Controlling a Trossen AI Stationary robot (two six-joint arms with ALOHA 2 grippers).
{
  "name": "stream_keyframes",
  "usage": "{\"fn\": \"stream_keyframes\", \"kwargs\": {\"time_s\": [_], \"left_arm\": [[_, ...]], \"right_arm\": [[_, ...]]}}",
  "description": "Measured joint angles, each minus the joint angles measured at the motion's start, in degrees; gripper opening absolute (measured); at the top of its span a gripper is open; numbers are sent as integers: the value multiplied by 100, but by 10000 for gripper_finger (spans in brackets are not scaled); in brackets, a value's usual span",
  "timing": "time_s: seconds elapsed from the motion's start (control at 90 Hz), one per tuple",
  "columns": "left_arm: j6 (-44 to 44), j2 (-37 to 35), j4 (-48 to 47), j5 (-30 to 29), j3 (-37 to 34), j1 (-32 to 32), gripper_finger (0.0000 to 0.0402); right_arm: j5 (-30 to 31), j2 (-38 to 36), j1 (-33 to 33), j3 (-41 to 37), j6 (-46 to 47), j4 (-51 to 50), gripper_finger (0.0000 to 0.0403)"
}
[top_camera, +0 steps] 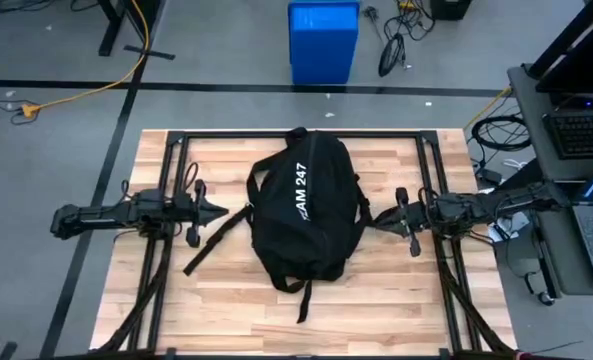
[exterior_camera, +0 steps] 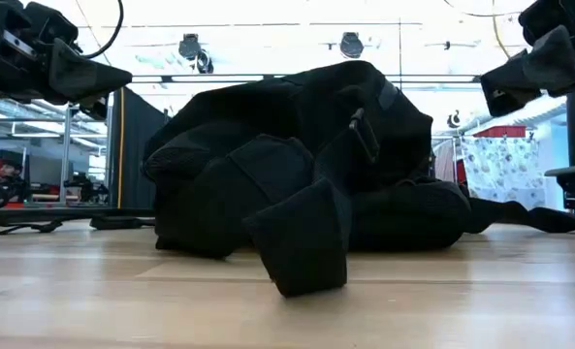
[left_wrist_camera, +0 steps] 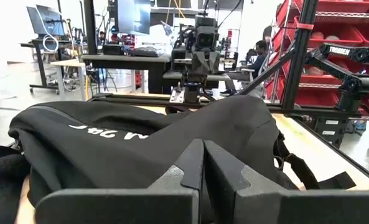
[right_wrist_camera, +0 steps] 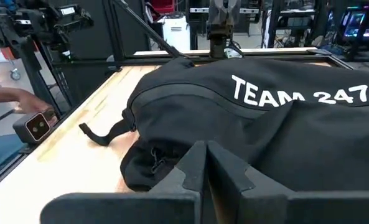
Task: Unpack backpack
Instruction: Return to Home Position
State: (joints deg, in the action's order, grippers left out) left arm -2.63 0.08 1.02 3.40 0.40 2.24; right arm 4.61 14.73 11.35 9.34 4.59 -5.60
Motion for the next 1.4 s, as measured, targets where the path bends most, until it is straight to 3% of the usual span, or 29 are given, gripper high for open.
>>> {"fn": "stream_keyframes", "kwargs": {"time_s": [0.633, 0.856, 1.4], "left_arm": [[0, 1, 0, 0, 0, 0, 0], [0, 0, 2, 0, 0, 0, 0], [0, 0, 2, 0, 0, 0, 0]], "right_arm": [[19, -755, 0, -289, -66, 159, 0], [25, -784, -3, -783, 21, 818, 0], [-27, -784, -385, -804, -145, 915, 0]]}}
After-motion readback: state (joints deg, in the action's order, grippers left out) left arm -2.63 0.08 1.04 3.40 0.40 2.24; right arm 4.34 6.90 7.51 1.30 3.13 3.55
